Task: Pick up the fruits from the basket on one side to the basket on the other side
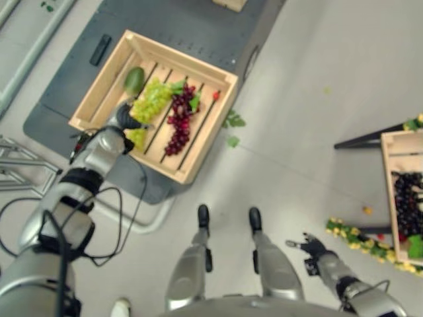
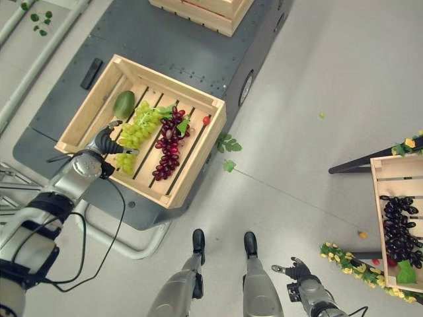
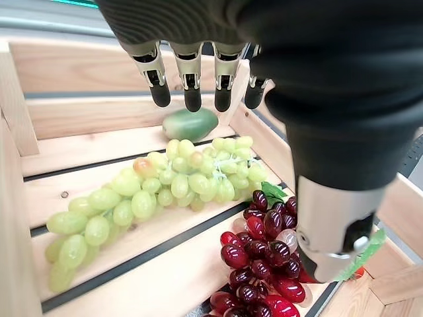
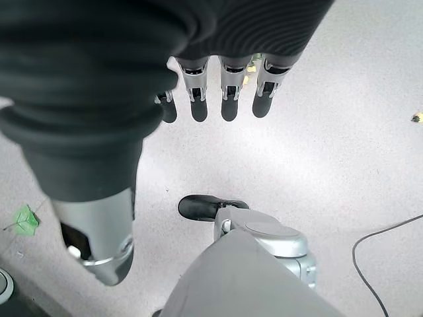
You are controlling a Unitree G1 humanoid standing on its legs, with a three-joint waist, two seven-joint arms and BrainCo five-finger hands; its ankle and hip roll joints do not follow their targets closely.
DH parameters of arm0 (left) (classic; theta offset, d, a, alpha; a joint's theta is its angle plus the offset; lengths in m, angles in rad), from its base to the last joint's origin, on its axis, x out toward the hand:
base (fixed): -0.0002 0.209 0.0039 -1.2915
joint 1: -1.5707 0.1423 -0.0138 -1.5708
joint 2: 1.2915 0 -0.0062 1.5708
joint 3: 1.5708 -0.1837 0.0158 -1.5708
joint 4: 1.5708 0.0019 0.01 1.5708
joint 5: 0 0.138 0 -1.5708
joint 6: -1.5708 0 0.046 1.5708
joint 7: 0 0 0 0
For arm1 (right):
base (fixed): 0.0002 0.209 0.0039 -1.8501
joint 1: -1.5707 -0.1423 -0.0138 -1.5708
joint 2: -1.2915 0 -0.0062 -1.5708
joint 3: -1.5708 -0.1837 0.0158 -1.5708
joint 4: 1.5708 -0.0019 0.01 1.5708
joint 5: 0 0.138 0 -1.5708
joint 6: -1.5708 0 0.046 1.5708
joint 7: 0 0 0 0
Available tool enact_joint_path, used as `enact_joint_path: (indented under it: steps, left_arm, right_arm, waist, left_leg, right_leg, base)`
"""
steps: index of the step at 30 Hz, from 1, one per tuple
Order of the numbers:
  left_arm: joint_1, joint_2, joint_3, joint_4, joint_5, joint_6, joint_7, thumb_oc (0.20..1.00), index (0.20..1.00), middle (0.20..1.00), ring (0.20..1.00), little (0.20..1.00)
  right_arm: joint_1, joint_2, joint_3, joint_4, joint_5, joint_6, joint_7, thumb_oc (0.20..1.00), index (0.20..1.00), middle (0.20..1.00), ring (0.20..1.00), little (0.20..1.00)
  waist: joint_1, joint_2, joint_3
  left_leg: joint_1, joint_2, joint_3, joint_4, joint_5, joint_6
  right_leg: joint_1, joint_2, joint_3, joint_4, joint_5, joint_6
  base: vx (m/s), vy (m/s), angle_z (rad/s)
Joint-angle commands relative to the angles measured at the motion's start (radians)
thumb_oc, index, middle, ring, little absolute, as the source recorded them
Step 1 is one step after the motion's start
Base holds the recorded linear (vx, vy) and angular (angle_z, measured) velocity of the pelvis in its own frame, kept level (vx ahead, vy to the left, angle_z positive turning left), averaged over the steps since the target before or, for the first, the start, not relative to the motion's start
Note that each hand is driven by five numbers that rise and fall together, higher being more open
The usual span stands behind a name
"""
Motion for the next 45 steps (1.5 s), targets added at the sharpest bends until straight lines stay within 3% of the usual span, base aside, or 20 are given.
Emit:
enact_joint_path:
  steps: [1, 19, 31, 37, 45]
  left_arm:
    - [-0.076, -0.017, 0.059, 0.093, 0.017, -0.005, 0.046, 1.000, 1.000, 1.000, 1.000, 1.000]
    - [-0.084, -0.052, 0.125, 0.234, -0.087, 0.007, 0.095, 1.000, 1.000, 1.000, 1.000, 1.000]
    - [0.013, -0.010, 0.274, 0.123, -0.347, -0.056, 0.137, 1.000, 1.000, 1.000, 1.000, 1.000]
    - [0.038, 0.022, 0.292, 0.055, -0.356, -0.066, 0.164, 1.000, 1.000, 1.000, 1.000, 1.000]
    - [-0.018, 0.039, 0.245, 0.118, -0.326, -0.047, 0.134, 1.000, 1.000, 1.000, 1.000, 1.000]
  right_arm:
    - [0.046, -0.026, 0.008, -0.037, 0.040, -0.021, -0.023, 1.000, 1.000, 1.000, 1.000, 1.000]
    - [0.052, -0.008, 0.035, -0.077, 0.064, -0.045, -0.058, 1.000, 1.000, 1.000, 1.000, 1.000]
    - [0.072, 0.000, 0.021, -0.097, 0.061, -0.054, -0.074, 1.000, 1.000, 1.000, 1.000, 1.000]
    - [0.070, 0.001, 0.017, -0.102, 0.061, -0.052, -0.082, 1.000, 1.000, 1.000, 1.000, 1.000]
    - [0.061, -0.003, 0.033, -0.106, 0.066, -0.053, -0.076, 1.000, 1.000, 1.000, 1.000, 1.000]
  waist:
    - [-0.003, -0.027, -0.014]
    - [-0.017, -0.070, 0.027]
    - [-0.006, -0.065, 0.032]
    - [-0.001, -0.066, 0.036]
    - [-0.003, -0.078, 0.039]
  left_leg:
    - [-0.096, -0.071, 0.011, 0.117, -0.074, 0.027]
    - [-0.193, -0.070, 0.011, 0.143, -0.059, 0.025]
    - [-0.215, -0.073, 0.007, 0.143, -0.053, 0.018]
    - [-0.229, -0.072, -0.005, 0.143, -0.046, 0.015]
    - [-0.253, -0.072, -0.011, 0.141, -0.038, 0.012]
  right_leg:
    - [-0.143, -0.021, 0.046, -0.024, 0.109, 0.079]
    - [-0.229, -0.007, 0.061, -0.016, 0.129, 0.072]
    - [-0.243, -0.006, 0.048, -0.019, 0.131, 0.067]
    - [-0.250, -0.008, 0.031, -0.019, 0.130, 0.067]
    - [-0.271, -0.009, 0.019, -0.013, 0.128, 0.068]
  base:
    - [-0.01, -0.008, -0.19]
    - [-0.01, -0.011, -0.04]
    - [0.00, 0.000, 0.00]
    - [0.00, -0.013, 0.02]
    - [0.01, -0.008, 0.07]
